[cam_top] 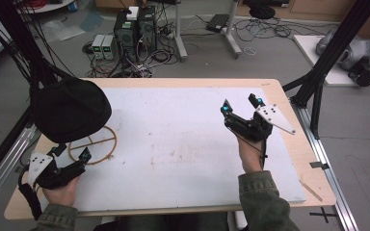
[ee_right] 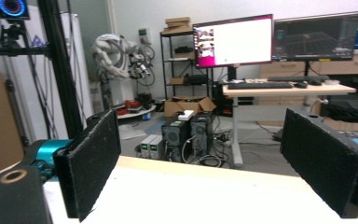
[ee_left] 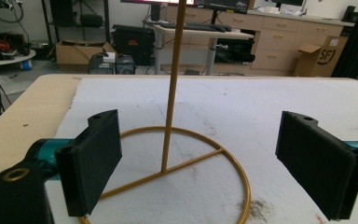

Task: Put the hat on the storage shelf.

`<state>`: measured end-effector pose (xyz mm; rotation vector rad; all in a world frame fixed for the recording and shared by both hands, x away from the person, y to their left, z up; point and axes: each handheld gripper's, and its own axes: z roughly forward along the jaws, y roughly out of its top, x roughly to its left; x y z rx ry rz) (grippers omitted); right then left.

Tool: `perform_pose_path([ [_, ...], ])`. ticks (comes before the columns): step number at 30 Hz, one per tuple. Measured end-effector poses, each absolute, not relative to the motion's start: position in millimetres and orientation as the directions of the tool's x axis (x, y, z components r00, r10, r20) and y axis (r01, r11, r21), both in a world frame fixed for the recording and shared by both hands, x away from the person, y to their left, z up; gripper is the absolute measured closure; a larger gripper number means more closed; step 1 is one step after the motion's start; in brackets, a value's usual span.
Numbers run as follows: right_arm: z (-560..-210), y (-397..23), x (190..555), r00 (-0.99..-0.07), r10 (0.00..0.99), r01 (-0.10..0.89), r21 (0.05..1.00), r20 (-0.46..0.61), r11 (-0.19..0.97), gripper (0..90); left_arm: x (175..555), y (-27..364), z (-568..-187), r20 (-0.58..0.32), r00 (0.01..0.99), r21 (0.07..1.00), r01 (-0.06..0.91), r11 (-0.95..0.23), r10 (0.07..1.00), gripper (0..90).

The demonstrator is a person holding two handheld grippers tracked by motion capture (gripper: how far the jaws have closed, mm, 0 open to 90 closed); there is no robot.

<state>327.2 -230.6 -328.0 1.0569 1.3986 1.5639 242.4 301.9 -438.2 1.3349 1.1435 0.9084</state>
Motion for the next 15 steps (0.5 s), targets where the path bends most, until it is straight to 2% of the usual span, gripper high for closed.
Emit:
perform_pose_path([
  [11, -354.6, -259.8, 321.4, -0.294, 0.952, 0.014, 0.996, 0.091, -0.091, 11.4, 242.7, 301.5, -438.3, -0.101, 0.243, 0.989, 0.126, 0.072, 0.965, 14.6],
  [15, -361.5, -265.1, 317.6, -0.272, 0.959, -0.009, 0.996, 0.083, -0.089, 11.5, 242.0, 302.2, -437.7, -0.099, 0.247, 0.991, 0.113, 0.073, 0.964, 14.6],
])
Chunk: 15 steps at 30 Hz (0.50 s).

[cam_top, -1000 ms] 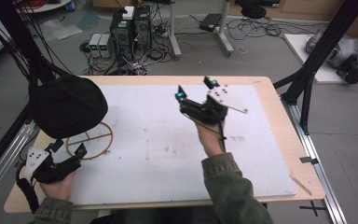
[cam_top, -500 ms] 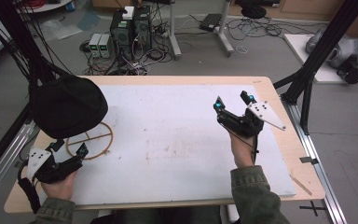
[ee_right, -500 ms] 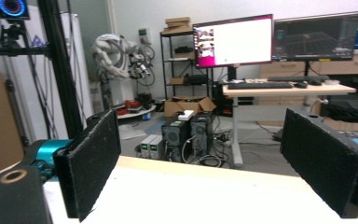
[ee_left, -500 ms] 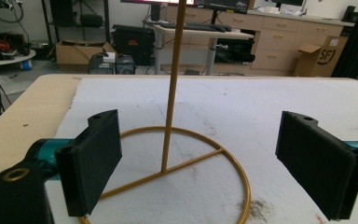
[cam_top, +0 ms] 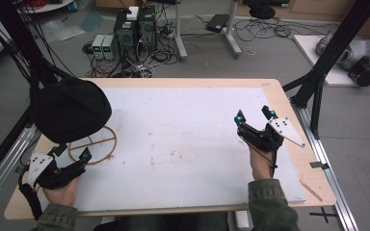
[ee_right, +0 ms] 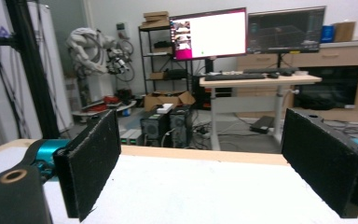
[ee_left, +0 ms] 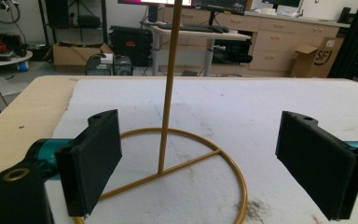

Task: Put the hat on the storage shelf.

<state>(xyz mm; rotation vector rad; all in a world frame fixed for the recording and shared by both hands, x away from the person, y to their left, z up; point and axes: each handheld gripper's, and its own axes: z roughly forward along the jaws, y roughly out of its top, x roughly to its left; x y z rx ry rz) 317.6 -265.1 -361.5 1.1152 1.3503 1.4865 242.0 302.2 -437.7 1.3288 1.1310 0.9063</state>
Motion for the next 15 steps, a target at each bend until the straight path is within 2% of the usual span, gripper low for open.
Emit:
perform_pose_path([
  [15, -397.0, -291.2, 309.7, -0.181, 0.980, 0.024, 0.997, 0.081, -0.078, 11.6, 242.0, 302.6, -438.2, -0.107, 0.247, 0.989, 0.123, 0.078, 0.963, 14.6],
])
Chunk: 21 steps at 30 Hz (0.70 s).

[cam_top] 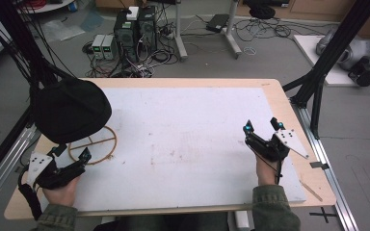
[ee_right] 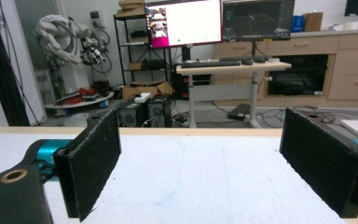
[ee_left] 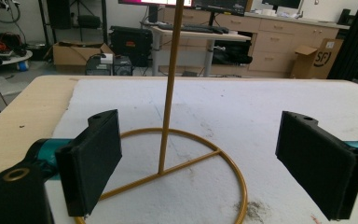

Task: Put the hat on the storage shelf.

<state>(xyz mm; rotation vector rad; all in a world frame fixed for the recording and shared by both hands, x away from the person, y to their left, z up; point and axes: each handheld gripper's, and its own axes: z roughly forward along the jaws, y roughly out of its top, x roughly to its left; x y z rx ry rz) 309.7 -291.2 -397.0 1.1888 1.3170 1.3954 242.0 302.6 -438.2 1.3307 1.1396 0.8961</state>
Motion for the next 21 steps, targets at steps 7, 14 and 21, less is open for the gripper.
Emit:
perform_pose_path([
  [7, -411.2, -297.9, 307.5, -0.140, 0.988, 0.046, 0.997, 0.067, -0.061, 11.7, 240.6, 302.7, -438.0, -0.110, 0.243, 0.989, 0.122, 0.082, 0.964, 14.6],
  [14, -415.1, -302.7, 306.4, -0.091, 0.993, 0.082, 0.995, 0.072, -0.065, 11.7, 240.4, 303.3, -437.9, -0.112, 0.242, 0.989, 0.121, 0.084, 0.964, 14.6],
  [21, -415.8, -299.9, 305.6, -0.087, 0.994, 0.092, 0.994, 0.073, -0.065, 11.7, 239.7, 303.7, -437.6, -0.114, 0.245, 0.989, 0.123, 0.086, 0.963, 14.6],
])
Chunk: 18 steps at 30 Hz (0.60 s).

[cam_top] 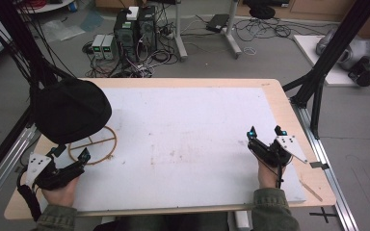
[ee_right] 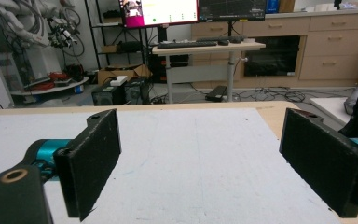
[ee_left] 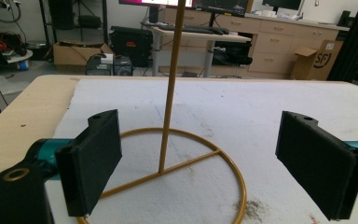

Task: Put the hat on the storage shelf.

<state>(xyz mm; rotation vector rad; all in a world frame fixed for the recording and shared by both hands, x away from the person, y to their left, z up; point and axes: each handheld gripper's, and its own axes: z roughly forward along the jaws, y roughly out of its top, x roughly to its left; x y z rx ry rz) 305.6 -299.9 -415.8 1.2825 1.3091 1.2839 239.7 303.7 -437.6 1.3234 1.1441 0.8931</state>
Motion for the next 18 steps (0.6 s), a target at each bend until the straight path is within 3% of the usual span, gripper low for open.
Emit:
perform_pose_path([
  [18, -415.6, -300.3, 305.1, -0.085, 0.993, 0.092, 0.993, 0.087, -0.079, 11.7, 240.3, 304.2, -438.1, -0.125, 0.245, 0.987, 0.128, 0.096, 0.961, 14.6],
])
